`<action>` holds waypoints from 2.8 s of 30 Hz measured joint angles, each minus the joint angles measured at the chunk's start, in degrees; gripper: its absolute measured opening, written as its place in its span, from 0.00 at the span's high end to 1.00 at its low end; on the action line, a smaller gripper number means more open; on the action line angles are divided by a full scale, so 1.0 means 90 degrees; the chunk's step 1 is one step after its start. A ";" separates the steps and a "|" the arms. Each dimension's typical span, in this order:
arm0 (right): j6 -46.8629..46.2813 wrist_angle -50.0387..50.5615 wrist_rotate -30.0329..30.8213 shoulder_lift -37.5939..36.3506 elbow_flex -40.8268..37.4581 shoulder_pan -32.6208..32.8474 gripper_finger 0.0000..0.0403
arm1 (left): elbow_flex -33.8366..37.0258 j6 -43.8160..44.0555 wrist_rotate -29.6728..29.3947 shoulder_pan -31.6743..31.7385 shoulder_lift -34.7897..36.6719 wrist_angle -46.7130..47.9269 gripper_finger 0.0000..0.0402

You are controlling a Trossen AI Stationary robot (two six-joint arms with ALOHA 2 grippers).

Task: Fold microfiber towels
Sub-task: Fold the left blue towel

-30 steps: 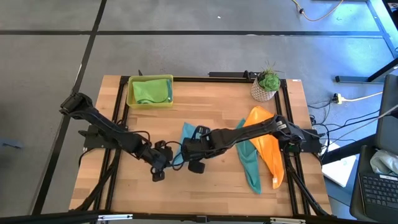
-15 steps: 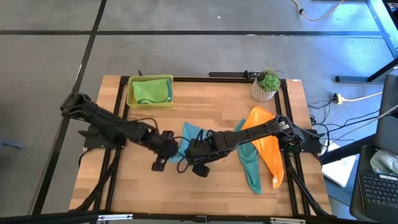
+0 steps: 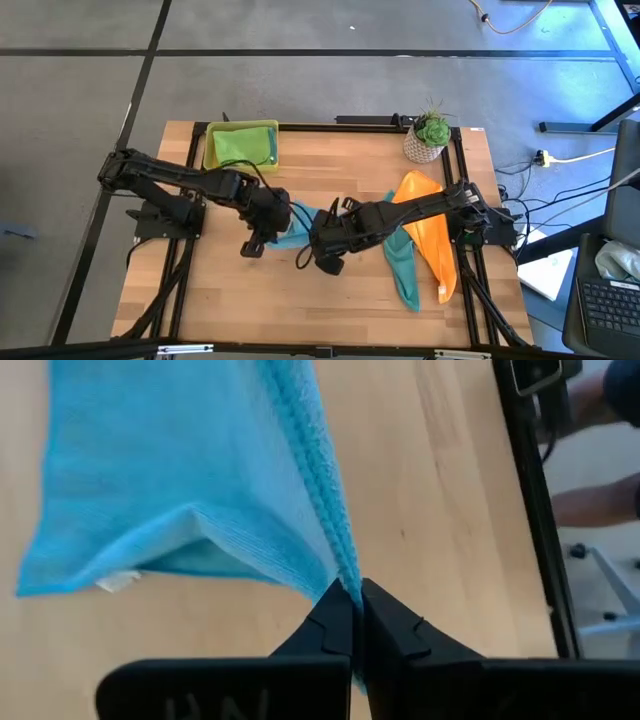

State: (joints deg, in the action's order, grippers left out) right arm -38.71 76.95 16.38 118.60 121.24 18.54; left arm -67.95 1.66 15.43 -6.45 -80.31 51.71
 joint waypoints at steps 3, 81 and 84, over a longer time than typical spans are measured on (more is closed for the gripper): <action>0.0350 -0.0006 -0.0015 0.0001 -0.0311 -0.0135 0.97 | -0.0034 -0.0087 -0.0102 0.0215 -0.0028 -0.0105 1.00; 0.3150 -0.4493 -0.1326 -0.1289 -0.5286 -0.2948 0.80 | 0.0484 -0.1229 -0.2527 0.2022 -0.1880 -0.1034 0.87; 0.2941 -0.4374 -0.1329 -0.1293 -0.5286 -0.2990 0.77 | 0.0484 -0.1013 -0.2562 0.2020 -0.1651 -0.0855 0.86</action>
State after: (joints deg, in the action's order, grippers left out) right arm -12.24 37.58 4.42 106.95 73.67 -8.37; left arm -63.59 -7.46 -7.63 11.73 -95.17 44.02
